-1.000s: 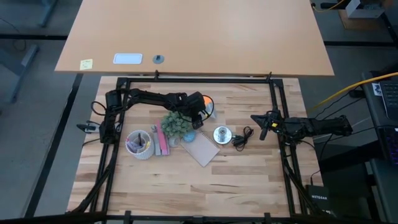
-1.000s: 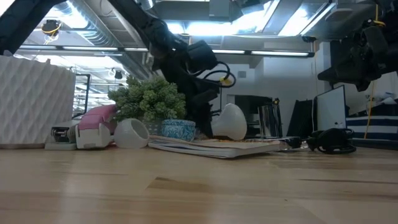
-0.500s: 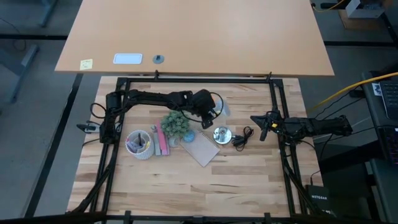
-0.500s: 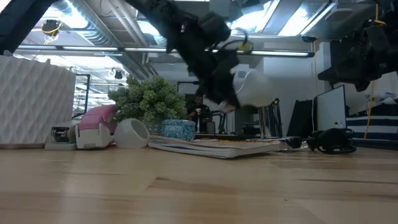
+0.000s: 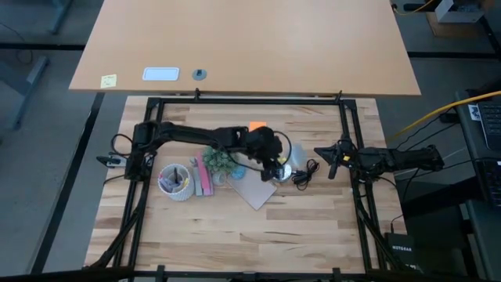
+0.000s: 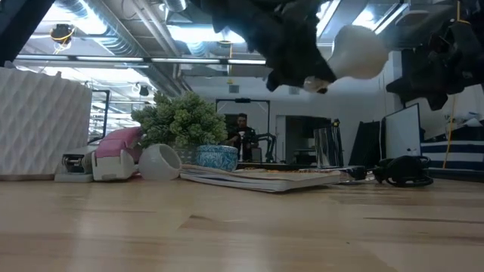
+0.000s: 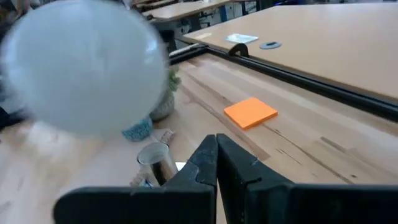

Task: Screw lightbulb
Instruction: Insert the lightbulb into the silver lamp socket

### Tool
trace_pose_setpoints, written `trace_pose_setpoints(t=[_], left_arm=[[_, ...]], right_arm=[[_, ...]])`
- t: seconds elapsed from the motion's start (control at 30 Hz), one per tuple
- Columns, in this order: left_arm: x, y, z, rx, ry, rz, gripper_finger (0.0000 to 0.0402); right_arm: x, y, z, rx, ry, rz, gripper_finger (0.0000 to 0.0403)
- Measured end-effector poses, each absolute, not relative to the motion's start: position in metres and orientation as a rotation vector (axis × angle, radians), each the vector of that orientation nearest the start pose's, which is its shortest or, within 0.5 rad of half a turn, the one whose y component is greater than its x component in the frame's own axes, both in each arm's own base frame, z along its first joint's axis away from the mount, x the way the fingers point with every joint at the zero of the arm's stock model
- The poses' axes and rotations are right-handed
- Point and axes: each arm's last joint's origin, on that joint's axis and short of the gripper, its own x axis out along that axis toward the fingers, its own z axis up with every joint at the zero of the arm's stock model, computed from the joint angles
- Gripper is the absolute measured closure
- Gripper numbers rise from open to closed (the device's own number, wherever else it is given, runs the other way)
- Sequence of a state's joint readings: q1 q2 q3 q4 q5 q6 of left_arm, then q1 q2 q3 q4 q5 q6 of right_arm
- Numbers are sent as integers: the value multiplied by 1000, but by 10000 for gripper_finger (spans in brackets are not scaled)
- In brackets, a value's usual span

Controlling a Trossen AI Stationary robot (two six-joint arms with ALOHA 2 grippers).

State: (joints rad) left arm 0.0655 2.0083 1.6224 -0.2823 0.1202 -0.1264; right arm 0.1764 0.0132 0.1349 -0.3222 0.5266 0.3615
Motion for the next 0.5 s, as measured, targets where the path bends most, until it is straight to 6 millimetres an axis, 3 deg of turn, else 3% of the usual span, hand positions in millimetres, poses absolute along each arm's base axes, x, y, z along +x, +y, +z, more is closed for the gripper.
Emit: trace_pose_setpoints(t=[0.23,0.5], left_arm=[[461,-1,251,-29,608,5,264],[461,1,251,-28,607,107,263]], right_arm=[[101,5,168,322,39,-293,397],[109,7,160,316,112,-301,397]])
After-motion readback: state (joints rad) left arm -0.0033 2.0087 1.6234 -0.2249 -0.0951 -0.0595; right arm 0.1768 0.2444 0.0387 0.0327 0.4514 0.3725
